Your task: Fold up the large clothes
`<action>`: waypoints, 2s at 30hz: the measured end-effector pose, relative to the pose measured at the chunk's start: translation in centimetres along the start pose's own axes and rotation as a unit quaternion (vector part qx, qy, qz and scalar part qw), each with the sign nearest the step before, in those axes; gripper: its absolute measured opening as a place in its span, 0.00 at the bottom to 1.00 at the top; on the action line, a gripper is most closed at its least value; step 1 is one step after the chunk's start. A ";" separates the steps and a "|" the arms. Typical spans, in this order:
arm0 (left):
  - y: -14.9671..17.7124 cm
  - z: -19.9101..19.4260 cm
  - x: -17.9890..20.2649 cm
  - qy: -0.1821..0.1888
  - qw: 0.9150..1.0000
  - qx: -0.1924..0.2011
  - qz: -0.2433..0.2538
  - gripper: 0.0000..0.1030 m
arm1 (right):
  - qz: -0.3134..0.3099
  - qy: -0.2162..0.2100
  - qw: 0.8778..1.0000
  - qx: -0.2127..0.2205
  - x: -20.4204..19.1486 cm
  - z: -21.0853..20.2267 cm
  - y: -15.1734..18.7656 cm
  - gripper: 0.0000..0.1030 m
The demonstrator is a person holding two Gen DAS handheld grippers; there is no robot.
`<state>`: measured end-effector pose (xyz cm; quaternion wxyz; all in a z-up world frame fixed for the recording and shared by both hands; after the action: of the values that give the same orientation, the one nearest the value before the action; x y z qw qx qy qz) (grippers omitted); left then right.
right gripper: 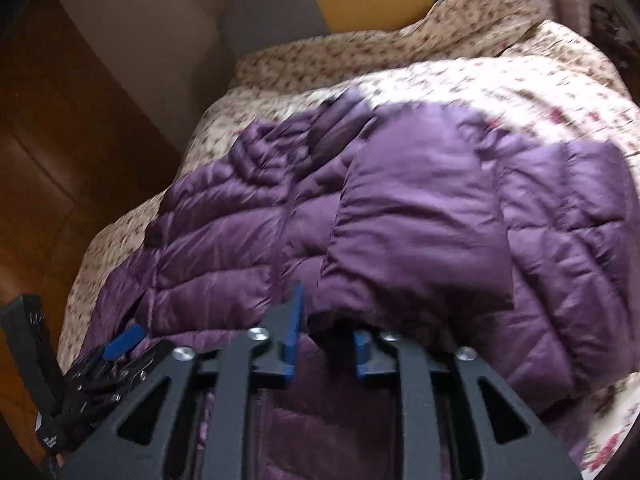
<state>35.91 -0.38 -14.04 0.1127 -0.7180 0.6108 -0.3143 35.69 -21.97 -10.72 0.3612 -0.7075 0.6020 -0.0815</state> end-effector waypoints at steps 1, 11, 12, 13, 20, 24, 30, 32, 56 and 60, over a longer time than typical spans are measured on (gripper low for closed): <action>0.0 0.0 -0.1 0.000 1.000 0.000 -0.001 0.91 | 0.000 -0.009 1.000 -0.003 -0.3 0.2 0.2 0.38; -0.4 -0.6 -0.4 0.021 0.999 -0.003 -0.025 0.87 | -0.030 -0.062 0.998 -0.010 -3.5 0.3 1.5 0.67; -0.4 -0.9 -0.4 0.026 0.999 -0.002 -0.028 0.87 | -0.030 -0.061 0.998 -0.007 -3.5 -0.1 1.5 0.67; -0.5 -1.3 -0.2 0.035 0.999 -0.002 -0.032 0.87 | -0.030 -0.058 0.998 -0.002 -3.4 -0.6 1.5 0.68; -1.4 -3.2 1.8 0.089 0.995 0.002 -0.044 0.87 | -0.022 -0.008 0.999 0.037 -0.4 -5.4 1.7 0.69; -1.4 -2.2 3.9 0.101 0.994 -0.014 -0.028 0.80 | 0.001 0.041 0.997 0.062 3.1 -8.3 2.0 0.69; -0.8 0.8 6.0 0.106 0.993 -0.054 -0.025 0.56 | 0.070 0.130 0.984 0.097 11.1 -12.7 3.2 0.69; -0.6 1.4 6.4 0.103 0.993 -0.060 -0.019 0.44 | 0.095 0.147 0.980 0.099 13.5 -13.4 3.8 0.69; -1.6 0.2 -1.3 0.042 0.997 -0.004 -0.065 0.05 | 0.014 0.221 0.975 0.000 13.8 -2.2 1.7 0.78; -0.9 0.7 -1.6 0.038 0.997 -0.006 -0.066 0.05 | -0.006 0.237 0.971 -0.012 14.2 -0.7 2.1 0.80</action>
<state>36.95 1.18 -14.66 0.0643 -0.7453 0.5673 -0.3443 37.37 -35.20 -16.00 0.1995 -0.6760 0.6669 -0.2418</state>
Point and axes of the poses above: each gripper's, at about its wrist camera, not at the fingertips, and z roughly the way its jaws point, x to its right, y to its underside, the point moved 9 cm from there along z, roughly the way its jaws point, and after that the axes turned 13 degrees about -z, right-handed, at the moved point
